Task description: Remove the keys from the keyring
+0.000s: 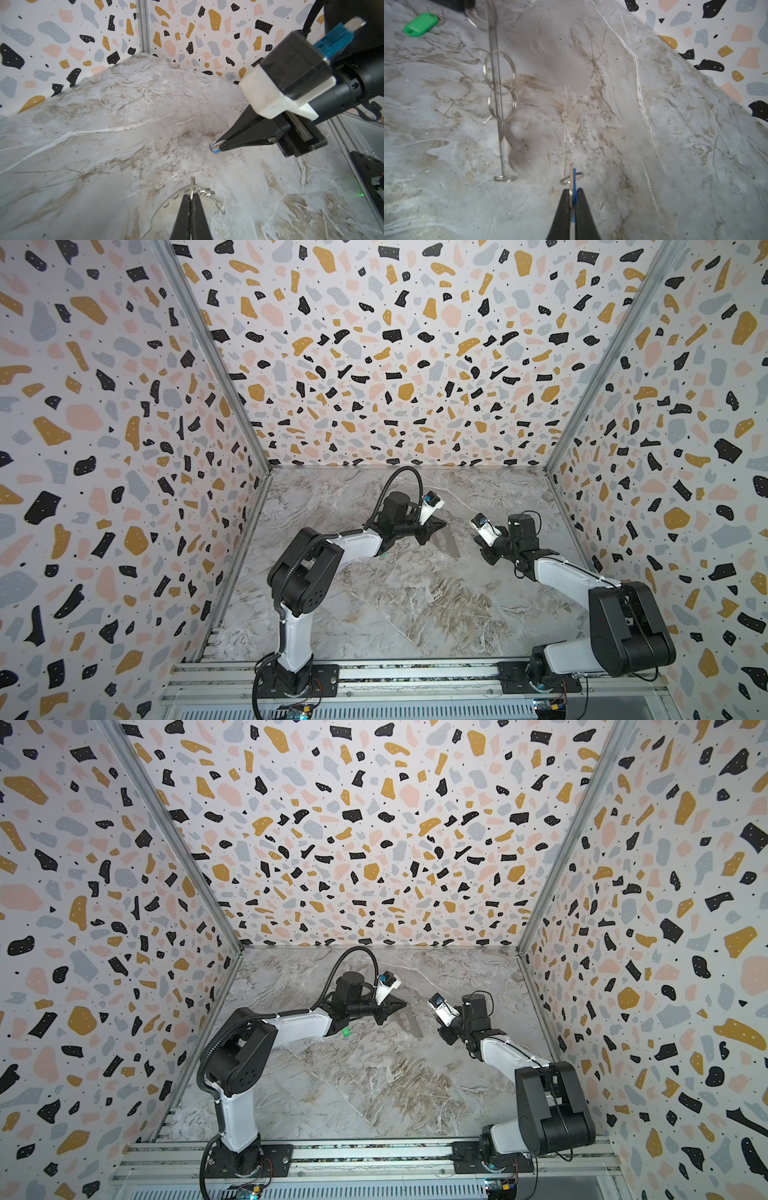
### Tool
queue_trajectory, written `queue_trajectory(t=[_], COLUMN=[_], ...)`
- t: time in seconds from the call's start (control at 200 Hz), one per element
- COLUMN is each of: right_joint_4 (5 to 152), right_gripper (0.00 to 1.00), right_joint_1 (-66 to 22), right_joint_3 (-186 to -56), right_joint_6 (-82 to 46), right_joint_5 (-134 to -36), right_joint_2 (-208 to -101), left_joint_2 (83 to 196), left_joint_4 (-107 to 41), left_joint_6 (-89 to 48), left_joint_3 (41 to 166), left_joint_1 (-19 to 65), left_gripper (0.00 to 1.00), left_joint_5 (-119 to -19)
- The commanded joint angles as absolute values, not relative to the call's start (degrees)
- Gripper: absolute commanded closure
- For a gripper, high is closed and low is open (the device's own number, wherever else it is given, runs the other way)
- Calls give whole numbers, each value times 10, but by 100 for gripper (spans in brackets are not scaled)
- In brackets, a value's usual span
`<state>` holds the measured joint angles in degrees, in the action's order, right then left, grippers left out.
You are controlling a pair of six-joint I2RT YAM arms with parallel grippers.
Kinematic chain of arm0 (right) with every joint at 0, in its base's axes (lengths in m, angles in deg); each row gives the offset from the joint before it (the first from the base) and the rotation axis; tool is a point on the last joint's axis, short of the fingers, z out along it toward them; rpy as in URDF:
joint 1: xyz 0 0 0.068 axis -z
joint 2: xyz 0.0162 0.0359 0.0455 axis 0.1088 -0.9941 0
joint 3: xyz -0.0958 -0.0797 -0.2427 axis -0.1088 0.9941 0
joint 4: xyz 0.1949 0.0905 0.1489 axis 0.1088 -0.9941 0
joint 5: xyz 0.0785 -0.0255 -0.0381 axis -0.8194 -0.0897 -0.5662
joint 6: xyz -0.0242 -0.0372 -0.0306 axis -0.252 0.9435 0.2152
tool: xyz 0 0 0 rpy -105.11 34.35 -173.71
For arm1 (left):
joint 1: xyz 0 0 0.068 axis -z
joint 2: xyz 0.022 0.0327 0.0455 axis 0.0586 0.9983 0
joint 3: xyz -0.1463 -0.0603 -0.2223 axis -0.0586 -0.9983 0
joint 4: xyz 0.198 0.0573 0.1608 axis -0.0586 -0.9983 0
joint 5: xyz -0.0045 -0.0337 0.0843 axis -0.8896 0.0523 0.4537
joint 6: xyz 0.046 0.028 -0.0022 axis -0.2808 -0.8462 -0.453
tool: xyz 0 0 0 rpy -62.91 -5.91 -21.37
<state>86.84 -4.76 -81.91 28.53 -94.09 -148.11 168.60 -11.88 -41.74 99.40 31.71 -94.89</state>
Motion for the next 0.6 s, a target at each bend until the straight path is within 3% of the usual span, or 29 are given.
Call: queue_trajectory(t=[0.0,0.596], right_joint_4=[872,854], right_gripper=[100,100], right_joint_1=[-51,-90], right_joint_3=[-827,-863], right_joint_6=[288,314], right_joint_5=[-940,-918], right_joint_2=[-1485,-1550], left_joint_2=[1672,1657], left_joint_4=[-187,-257], left_joint_6=[-472,-443], left_joint_3=[1002,981], left_joint_1=[308,276], left_gripper=[100,100], left_joint_5=[-938,-813])
